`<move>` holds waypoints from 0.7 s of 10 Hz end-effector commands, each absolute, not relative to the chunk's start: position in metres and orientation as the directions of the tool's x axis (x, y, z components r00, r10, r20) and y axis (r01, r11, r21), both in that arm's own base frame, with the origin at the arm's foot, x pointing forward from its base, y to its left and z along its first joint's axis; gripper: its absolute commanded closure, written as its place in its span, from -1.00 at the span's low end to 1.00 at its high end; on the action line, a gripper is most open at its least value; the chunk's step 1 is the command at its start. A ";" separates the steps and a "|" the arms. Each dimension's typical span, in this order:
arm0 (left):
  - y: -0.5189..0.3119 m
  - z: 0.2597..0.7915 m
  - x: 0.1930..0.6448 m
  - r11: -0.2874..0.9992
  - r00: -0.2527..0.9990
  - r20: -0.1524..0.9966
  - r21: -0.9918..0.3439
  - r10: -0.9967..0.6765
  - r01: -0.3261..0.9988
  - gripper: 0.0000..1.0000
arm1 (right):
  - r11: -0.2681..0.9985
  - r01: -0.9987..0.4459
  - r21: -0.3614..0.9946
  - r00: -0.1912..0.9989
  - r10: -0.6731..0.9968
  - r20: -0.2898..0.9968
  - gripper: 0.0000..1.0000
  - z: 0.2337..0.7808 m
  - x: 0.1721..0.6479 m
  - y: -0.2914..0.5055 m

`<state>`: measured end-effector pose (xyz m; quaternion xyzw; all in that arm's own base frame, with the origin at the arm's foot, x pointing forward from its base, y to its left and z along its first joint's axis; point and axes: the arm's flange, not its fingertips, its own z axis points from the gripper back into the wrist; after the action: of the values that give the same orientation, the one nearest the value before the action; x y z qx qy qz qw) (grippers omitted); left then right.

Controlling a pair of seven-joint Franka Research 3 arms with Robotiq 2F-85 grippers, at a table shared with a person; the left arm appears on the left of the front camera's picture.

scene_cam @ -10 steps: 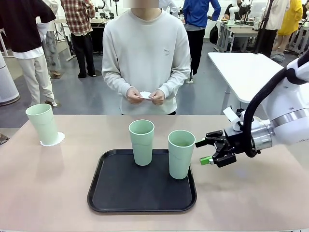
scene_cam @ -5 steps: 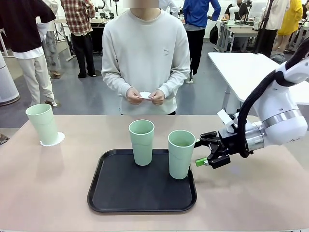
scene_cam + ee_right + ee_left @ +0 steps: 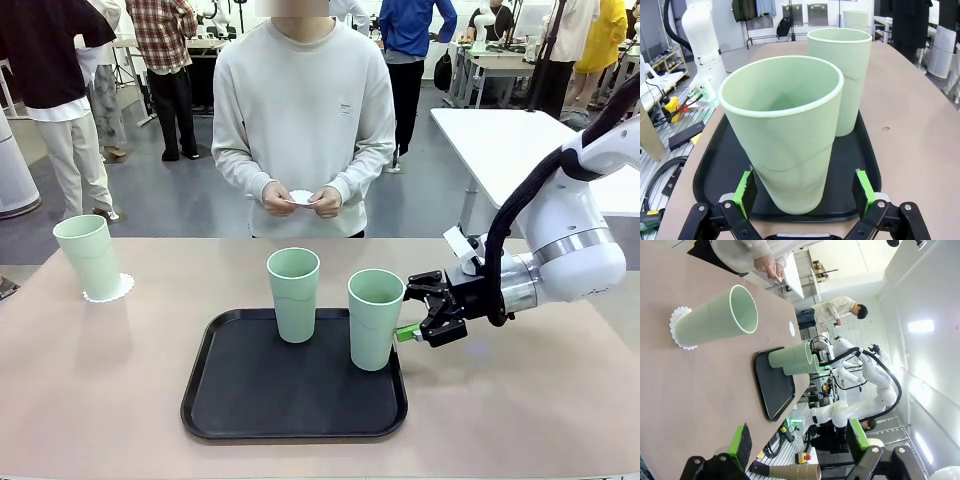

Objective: Place coasters on the table and set cups on them.
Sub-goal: Take one Reusable plastic cup from the Flat Tray and place it on a coaster set by the human.

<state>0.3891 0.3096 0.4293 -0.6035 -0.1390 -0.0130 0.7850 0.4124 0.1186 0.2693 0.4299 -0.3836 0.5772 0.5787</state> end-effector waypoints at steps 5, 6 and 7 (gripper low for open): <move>0.310 0.432 0.390 0.267 0.959 0.232 -0.946 0.164 0.183 -1.00 | -0.034 -0.998 0.057 0.042 0.348 0.937 -1.00 0.260 0.417 0.133; 0.310 0.432 0.390 0.267 0.959 0.232 -0.946 0.164 0.183 -1.00 | -0.033 -0.998 0.056 0.041 0.355 0.934 -1.00 0.259 0.416 0.134; 0.310 0.432 0.390 0.267 0.959 0.232 -0.946 0.164 0.183 -1.00 | -0.034 -0.998 0.060 0.043 0.357 0.933 -1.00 0.258 0.417 0.136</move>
<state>0.3891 0.3096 0.4293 -0.6035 -0.1390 -0.0130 0.7850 0.4099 0.1267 0.2629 0.4313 -0.3736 0.5822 0.5791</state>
